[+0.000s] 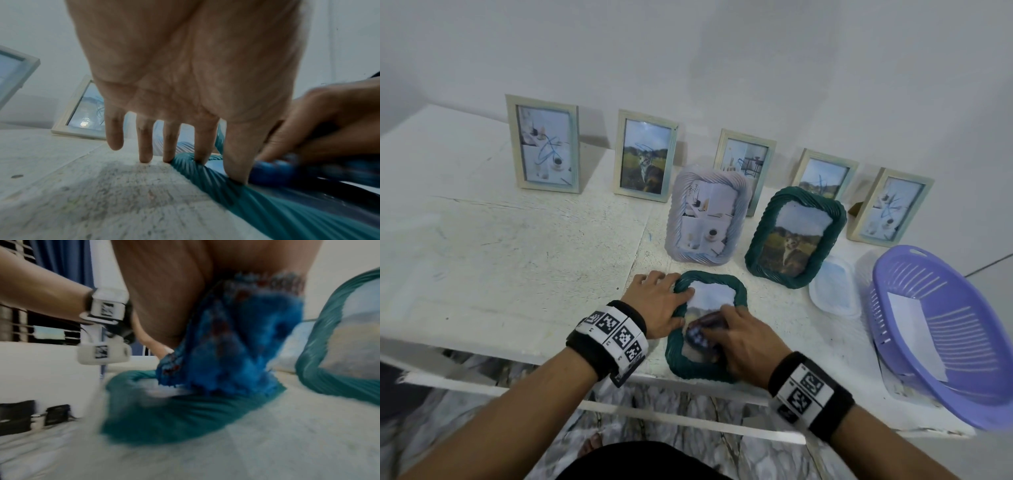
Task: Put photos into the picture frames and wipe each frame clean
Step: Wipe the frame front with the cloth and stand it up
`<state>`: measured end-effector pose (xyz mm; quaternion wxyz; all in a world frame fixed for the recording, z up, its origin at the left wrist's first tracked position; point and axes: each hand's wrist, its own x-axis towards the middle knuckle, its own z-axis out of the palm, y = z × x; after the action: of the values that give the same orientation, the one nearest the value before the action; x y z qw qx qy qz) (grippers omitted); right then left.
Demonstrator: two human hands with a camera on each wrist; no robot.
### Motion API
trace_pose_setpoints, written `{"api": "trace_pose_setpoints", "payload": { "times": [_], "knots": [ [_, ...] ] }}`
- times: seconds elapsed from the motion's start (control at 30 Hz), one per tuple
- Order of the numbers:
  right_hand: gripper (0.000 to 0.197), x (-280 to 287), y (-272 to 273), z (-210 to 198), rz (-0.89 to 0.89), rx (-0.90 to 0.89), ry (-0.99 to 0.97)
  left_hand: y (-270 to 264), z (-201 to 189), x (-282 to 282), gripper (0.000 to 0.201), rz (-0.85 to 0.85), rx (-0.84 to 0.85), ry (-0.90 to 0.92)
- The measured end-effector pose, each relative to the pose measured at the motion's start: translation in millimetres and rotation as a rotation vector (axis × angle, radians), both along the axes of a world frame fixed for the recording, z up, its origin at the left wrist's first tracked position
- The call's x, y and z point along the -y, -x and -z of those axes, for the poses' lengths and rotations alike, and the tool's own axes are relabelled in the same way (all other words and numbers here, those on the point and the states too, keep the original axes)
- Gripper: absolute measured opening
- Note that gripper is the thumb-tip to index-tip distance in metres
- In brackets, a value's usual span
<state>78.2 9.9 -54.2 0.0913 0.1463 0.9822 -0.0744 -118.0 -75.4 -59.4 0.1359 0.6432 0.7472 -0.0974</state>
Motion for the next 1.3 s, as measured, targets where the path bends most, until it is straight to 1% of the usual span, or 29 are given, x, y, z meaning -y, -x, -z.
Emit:
{"api": "trace_pose_setpoints", "payload": {
  "times": [0.1,0.17,0.2,0.33,0.4,0.47,0.57,0.6,0.63,0.7,0.77,0.83,0.87,0.93,1.0,1.03,1.1,1.17,1.23,1.3],
  "knots": [
    [0.042,-25,23,-7,0.152,0.038,-0.065,-1,0,0,0.063,-0.002,0.002,-0.01],
    [0.043,-26,33,-8,0.207,0.031,-0.093,1,1,1,0.064,-0.004,0.001,-0.011],
    [0.042,-20,32,-6,0.189,0.029,-0.069,1,2,1,0.064,-0.004,0.002,-0.008],
    [0.035,14,-5,-3,-0.018,-0.021,0.077,3,3,0,0.063,0.0,0.007,0.008],
    [0.034,11,-12,-5,-0.025,-0.005,0.089,4,3,-1,0.063,0.002,0.005,0.006],
    [0.036,-7,-7,-6,0.051,0.037,0.043,4,3,0,0.062,0.004,0.009,0.0],
    [0.041,-22,10,-10,0.252,0.03,-0.046,3,3,0,0.063,0.005,0.006,0.003],
    [0.04,-19,13,-9,0.264,0.027,-0.044,3,3,0,0.063,0.003,0.003,0.001],
    [0.038,-10,12,-8,0.233,0.022,-0.014,3,2,0,0.063,0.003,0.002,0.0],
    [0.034,12,1,-5,0.099,-0.011,0.072,3,3,0,0.063,0.003,-0.001,-0.008],
    [0.037,24,-13,-7,0.019,-0.015,0.116,3,5,0,0.063,0.0,-0.001,-0.008],
    [0.037,11,-16,-9,0.051,0.025,0.086,3,4,0,0.063,-0.002,0.003,-0.004],
    [0.036,1,-14,-10,0.1,0.044,0.056,3,4,0,0.063,0.002,0.002,-0.003],
    [0.039,-18,-6,-13,0.216,0.043,-0.022,2,4,0,0.063,0.003,0.005,-0.005],
    [0.04,-24,-1,-12,0.258,0.029,-0.035,3,3,0,0.063,-0.002,0.009,-0.001],
    [0.038,-19,-2,-12,0.237,0.013,0.0,3,3,0,0.063,-0.001,0.012,0.004],
    [0.032,-2,-13,-10,0.11,-0.03,0.088,4,3,1,0.063,-0.008,0.018,0.005],
    [0.036,10,-26,-12,0.028,-0.011,0.153,4,3,0,0.063,-0.007,0.018,0.007],
    [0.042,2,-28,-13,0.044,0.041,0.137,4,3,0,0.063,-0.006,0.014,0.01],
    [0.04,-15,-23,-12,0.118,0.04,0.059,4,4,0,0.062,-0.007,0.016,0.008]
  ]
}}
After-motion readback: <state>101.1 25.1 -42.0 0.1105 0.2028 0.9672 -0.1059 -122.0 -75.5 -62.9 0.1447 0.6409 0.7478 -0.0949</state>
